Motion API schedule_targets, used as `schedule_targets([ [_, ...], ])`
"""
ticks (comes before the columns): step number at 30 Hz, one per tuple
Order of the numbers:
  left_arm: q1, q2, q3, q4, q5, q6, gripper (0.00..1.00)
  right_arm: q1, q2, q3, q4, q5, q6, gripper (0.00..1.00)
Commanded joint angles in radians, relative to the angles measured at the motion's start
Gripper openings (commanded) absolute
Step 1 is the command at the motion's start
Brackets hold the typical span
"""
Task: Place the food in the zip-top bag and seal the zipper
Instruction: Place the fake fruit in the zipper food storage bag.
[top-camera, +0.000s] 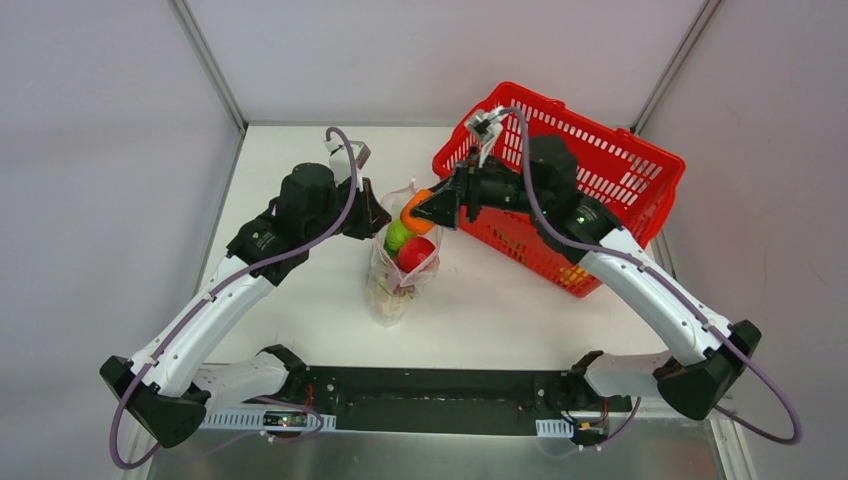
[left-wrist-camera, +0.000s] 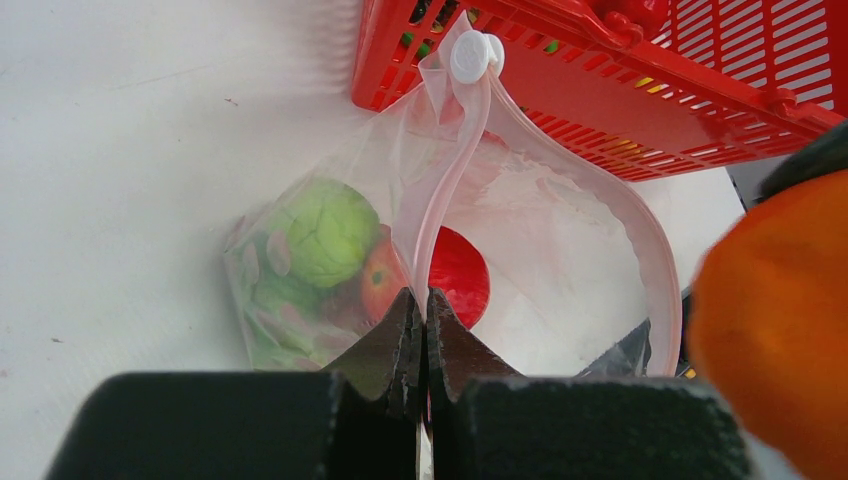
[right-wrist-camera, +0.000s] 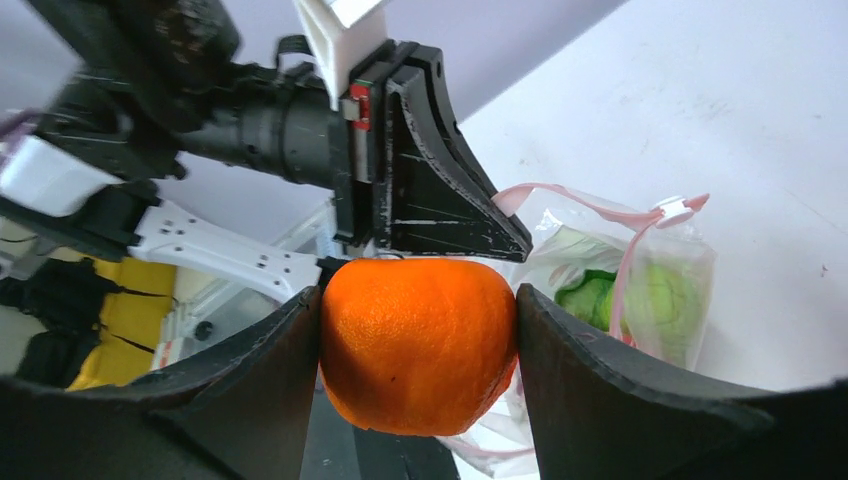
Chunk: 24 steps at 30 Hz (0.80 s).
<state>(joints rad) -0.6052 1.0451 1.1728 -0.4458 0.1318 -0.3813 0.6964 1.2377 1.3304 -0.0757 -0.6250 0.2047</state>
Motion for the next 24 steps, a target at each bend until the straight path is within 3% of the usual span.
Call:
schedule_targets([
  [1, -0.001, -0.011, 0.014, 0.033, 0.025, -0.005, 0.00, 0.104, 0.069, 0.098, -0.136, 0.244, -0.170, 0.57],
  [4, -0.001, -0.011, 0.011, 0.036, 0.027, -0.007, 0.00, 0.189, 0.110, 0.119, -0.159, 0.496, -0.247, 0.57],
  [6, -0.001, -0.011, 0.010, 0.036, 0.027, -0.007, 0.00, 0.232, 0.129, 0.130, -0.170, 0.569, -0.297, 0.58],
  [24, -0.001, -0.033, 0.012, 0.041, 0.019, -0.005, 0.00, 0.276, 0.155, 0.110, -0.101, 0.706, -0.347, 0.67],
])
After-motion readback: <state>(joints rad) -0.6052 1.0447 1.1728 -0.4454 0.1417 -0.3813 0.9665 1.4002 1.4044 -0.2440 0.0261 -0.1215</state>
